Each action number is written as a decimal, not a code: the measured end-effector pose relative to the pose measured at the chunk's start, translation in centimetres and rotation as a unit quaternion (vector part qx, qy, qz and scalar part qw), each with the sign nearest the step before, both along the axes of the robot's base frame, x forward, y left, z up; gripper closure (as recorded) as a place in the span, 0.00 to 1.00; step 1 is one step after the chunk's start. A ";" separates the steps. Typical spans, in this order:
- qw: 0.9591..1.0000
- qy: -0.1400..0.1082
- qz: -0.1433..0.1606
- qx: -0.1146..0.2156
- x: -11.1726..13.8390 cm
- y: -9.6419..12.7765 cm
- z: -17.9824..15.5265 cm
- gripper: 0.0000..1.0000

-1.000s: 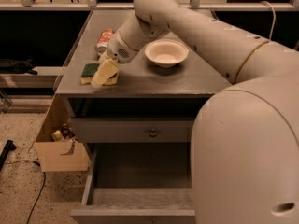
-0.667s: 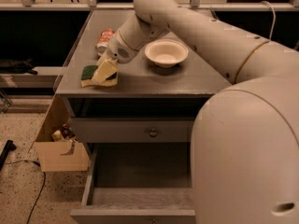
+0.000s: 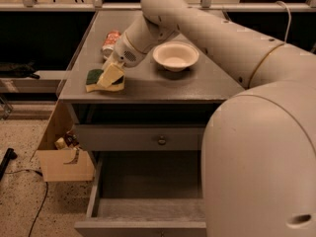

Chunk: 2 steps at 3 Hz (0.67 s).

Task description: Place sponge into middle drawer

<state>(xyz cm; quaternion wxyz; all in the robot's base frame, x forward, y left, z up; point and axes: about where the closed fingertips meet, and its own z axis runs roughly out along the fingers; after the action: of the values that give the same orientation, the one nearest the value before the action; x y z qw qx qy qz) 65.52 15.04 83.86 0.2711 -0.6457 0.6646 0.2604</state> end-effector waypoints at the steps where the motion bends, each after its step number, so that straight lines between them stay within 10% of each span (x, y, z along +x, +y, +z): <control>1: 1.000 0.000 0.000 0.000 0.0 0.0 0.0 1.00; 2: 1.000 0.000 -0.014 0.000 -1.2 -1.4 0.0 1.00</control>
Offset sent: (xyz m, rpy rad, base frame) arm -0.0324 -0.0436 0.0038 0.0005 -0.0056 -0.0881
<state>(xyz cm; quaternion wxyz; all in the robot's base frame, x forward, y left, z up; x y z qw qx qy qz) 64.31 13.69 83.86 0.2744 -0.6364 0.6737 0.2566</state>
